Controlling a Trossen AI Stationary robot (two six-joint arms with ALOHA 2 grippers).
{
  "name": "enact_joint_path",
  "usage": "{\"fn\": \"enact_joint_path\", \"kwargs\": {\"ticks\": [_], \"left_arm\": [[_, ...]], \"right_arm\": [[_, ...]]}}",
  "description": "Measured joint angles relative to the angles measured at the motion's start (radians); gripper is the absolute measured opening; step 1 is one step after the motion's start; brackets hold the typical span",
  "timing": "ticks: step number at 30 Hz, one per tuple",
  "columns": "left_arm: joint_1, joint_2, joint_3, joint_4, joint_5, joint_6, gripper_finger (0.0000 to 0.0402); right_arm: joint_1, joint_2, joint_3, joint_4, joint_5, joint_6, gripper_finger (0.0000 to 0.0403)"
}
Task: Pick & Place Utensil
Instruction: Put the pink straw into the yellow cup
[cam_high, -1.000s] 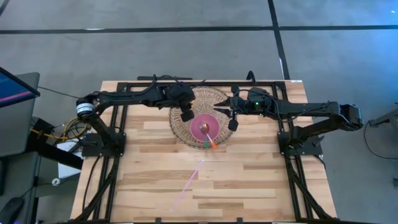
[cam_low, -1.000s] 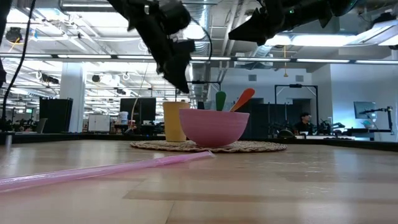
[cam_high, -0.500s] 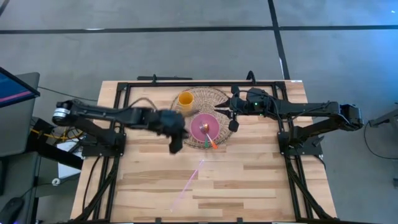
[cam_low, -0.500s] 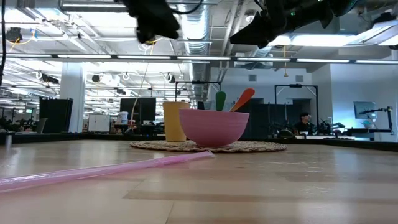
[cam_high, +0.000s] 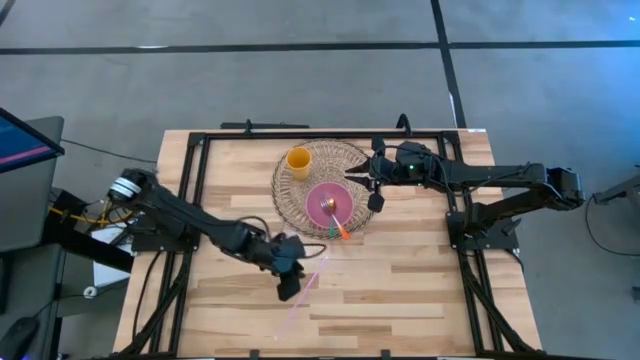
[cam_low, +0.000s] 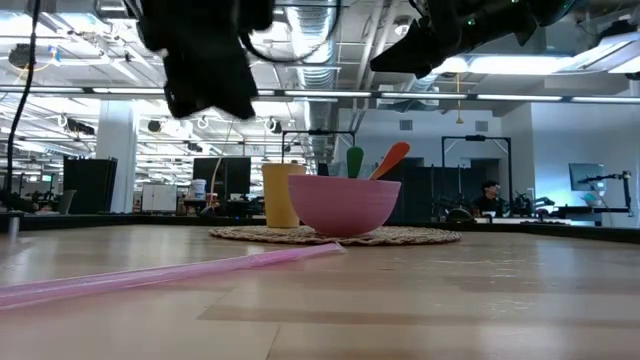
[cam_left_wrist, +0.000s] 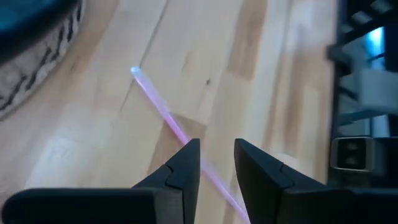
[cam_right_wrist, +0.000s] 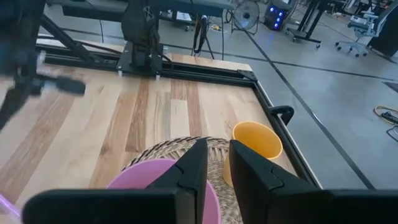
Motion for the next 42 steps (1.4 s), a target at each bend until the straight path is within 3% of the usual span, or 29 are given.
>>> {"fn": "enact_joint_path", "kwargs": {"ticks": [12, 18, 28, 35, 42], "left_arm": [[-0.018, 0.271, 0.044, 0.077, -0.048, 0.029, 0.0099], [-0.046, 0.335, 0.045, 0.173, -0.073, 0.024, 0.0099], [-0.05, 0.39, 0.047, 0.19, -0.132, 0.026, 0.0096], [-0.055, 0.377, 0.045, 0.185, -0.17, 0.054, 0.0014], [-0.053, 0.28, 0.037, 0.152, -0.222, 0.081, 0.0008]], "right_arm": [[0.0, 0.0, 0.0, -0.002, 0.0, 0.0, 0.0061], [0.0, 0.0, 0.0, -0.042, 0.0, 0.001, 0.0061], [0.011, 0.0, 0.0, -0.141, -0.001, 0.055, 0.0061], [0.057, 0.0, 0.0, -0.156, -0.001, 0.056, 0.0061], [0.089, 0.0, 0.0, -0.156, -0.002, 0.056, 0.0061]]}}
